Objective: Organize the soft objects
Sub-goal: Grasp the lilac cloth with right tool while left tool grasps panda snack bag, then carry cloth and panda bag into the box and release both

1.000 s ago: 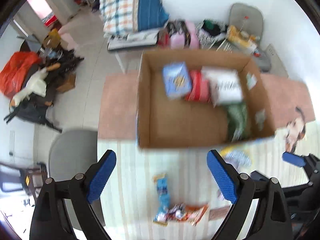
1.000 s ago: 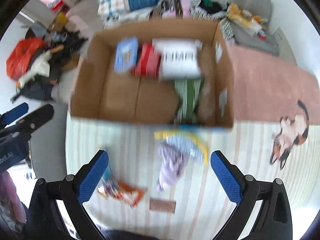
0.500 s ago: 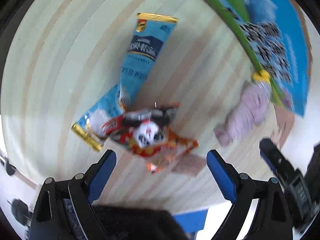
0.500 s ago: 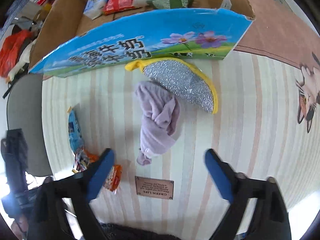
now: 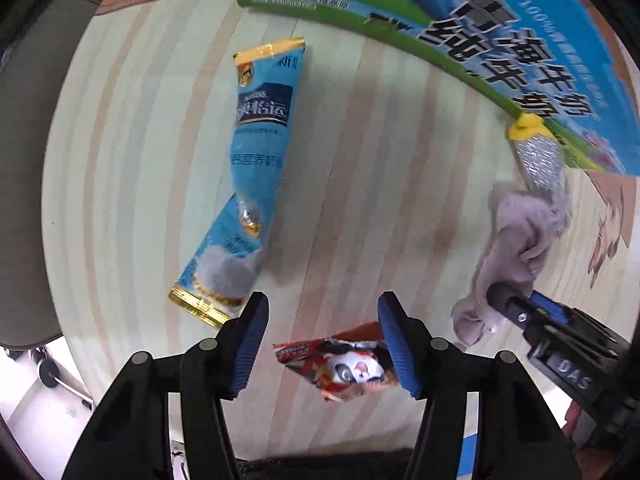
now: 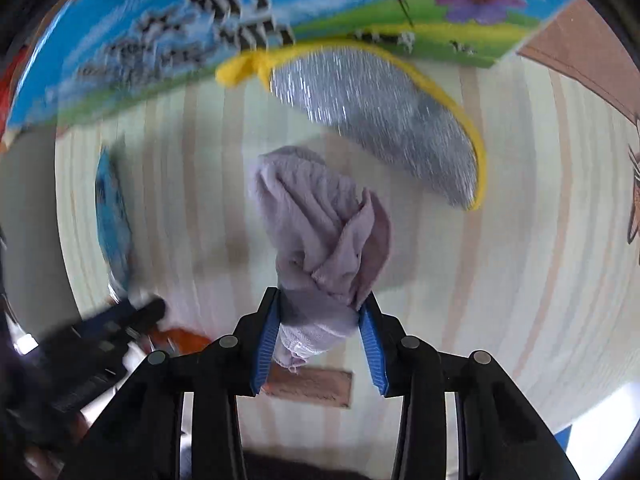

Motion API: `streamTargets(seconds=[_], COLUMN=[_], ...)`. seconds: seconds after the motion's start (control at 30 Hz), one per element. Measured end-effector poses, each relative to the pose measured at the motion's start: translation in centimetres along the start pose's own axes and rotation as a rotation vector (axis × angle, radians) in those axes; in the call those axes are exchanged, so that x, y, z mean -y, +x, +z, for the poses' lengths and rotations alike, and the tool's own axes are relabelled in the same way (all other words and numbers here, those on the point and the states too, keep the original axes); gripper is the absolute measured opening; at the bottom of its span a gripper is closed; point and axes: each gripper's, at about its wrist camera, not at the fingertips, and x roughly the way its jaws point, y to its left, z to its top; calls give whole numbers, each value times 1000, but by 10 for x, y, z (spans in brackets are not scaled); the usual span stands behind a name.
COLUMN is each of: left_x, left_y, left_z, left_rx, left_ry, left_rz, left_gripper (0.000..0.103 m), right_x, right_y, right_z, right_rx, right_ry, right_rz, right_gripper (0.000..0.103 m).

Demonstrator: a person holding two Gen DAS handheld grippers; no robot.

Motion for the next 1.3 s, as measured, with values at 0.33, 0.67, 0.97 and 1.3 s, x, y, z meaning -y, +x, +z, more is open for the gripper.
streamTargets(seconds=[0.33, 0.67, 0.97, 1.3], left_x=[-9, -9, 17, -5], left_y=[-1, 57, 51, 5], left_z=[-75, -43, -14, -10], left_rx=[-67, -215, -157, -88], left_ry=[-132, -350, -180, -210], left_rz=[-152, -292, -170, -172], left_gripper=[62, 62, 64, 63], right_x=[21, 21, 8, 24], right_y=[-2, 13, 22, 21], right_z=[-44, -51, -57, -43], right_rx=[-41, -50, -63, -73], right_ry=[-45, -40, -62, -6], right_rz=[-31, -43, -67, -7], right_gripper=[41, 41, 41, 50])
